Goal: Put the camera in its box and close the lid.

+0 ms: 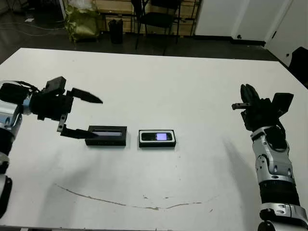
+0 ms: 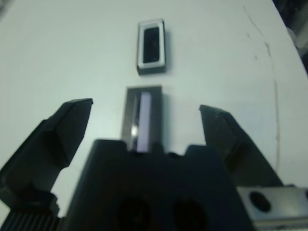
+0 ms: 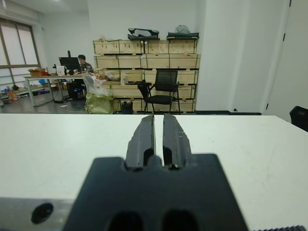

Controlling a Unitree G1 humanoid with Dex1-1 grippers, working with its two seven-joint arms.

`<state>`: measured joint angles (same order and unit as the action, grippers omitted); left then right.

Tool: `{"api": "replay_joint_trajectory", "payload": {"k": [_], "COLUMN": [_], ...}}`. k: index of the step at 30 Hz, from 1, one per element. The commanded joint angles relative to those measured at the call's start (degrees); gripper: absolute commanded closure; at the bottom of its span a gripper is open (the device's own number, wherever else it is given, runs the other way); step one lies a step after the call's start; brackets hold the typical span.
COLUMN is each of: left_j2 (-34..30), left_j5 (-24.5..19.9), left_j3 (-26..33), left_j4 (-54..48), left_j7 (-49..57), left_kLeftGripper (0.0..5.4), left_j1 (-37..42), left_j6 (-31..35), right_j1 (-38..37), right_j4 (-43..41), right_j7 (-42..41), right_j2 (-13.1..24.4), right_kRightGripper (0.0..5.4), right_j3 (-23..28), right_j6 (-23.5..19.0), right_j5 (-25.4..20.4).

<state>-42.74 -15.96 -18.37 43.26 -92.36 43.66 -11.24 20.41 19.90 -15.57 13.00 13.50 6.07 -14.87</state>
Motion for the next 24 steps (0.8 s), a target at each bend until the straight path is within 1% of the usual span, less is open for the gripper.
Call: {"api": "replay_joint_trajectory", "payload": {"k": [1, 2, 6, 11, 13, 14, 17, 19, 21, 24], "left_j2": [-1.1, -1.0, 0.2, 1.7, 3.0, 3.5, 5.0, 5.8, 6.5, 7.6], "left_j5": [1.2, 1.4, 2.1, 6.0, 6.8, 7.6, 10.0, 11.0, 11.6, 11.9], "left_j3": [-2.8, -3.3, -2.8, -2.4, -1.7, -1.4, -0.1, 0.8, 1.8, 2.2], "left_j4": [1.5, 2.2, 4.6, 8.3, 11.2, 12.5, 15.9, 17.6, 19.1, 21.1], "left_j7": [-0.1, -0.1, -0.1, -0.1, -0.1, -0.1, 0.4, 0.5, 0.2, -0.1], "left_kLeftGripper": [0.02, 0.02, 0.02, 0.02, 0.02, 0.02, 0.02, 0.02, 0.02, 0.02], "left_j1": [1.9, 2.2, 1.7, 2.6, 3.4, 3.9, 5.1, 5.8, 6.1, 6.8], "left_j6": [1.3, 1.3, -1.8, -5.1, -6.0, -6.1, -7.4, -6.9, -7.8, -7.5], "right_j1": [-0.9, -0.9, -0.4, -1.6, -1.6, -1.6, -1.8, -2.0, -2.3, -2.5], "right_j4": [0.5, -0.1, 2.5, -2.2, -0.7, 0.0, -0.6, -0.4, -1.6, -1.5], "right_j7": [0.4, 0.9, -0.7, 2.2, 1.0, 0.4, 1.2, 0.9, 1.7, 1.3], "right_j2": [-0.2, -0.2, 0.1, -0.3, -0.2, -0.2, -0.2, 0.0, -0.1, -0.4], "right_kRightGripper": [5.40, 5.40, 5.40, 5.40, 5.40, 5.40, 5.40, 5.40, 5.40, 5.40], "right_j3": [-0.1, -0.2, 0.4, -0.6, -0.6, -0.4, -0.4, -0.3, -0.4, -0.2], "right_j6": [-1.2, -2.2, -0.7, -4.3, -2.0, -1.5, -3.0, -2.1, -2.8, -2.3], "right_j5": [0.2, 0.3, -0.5, 0.9, 0.7, 0.3, 0.2, 0.4, 0.6, -0.1]}}
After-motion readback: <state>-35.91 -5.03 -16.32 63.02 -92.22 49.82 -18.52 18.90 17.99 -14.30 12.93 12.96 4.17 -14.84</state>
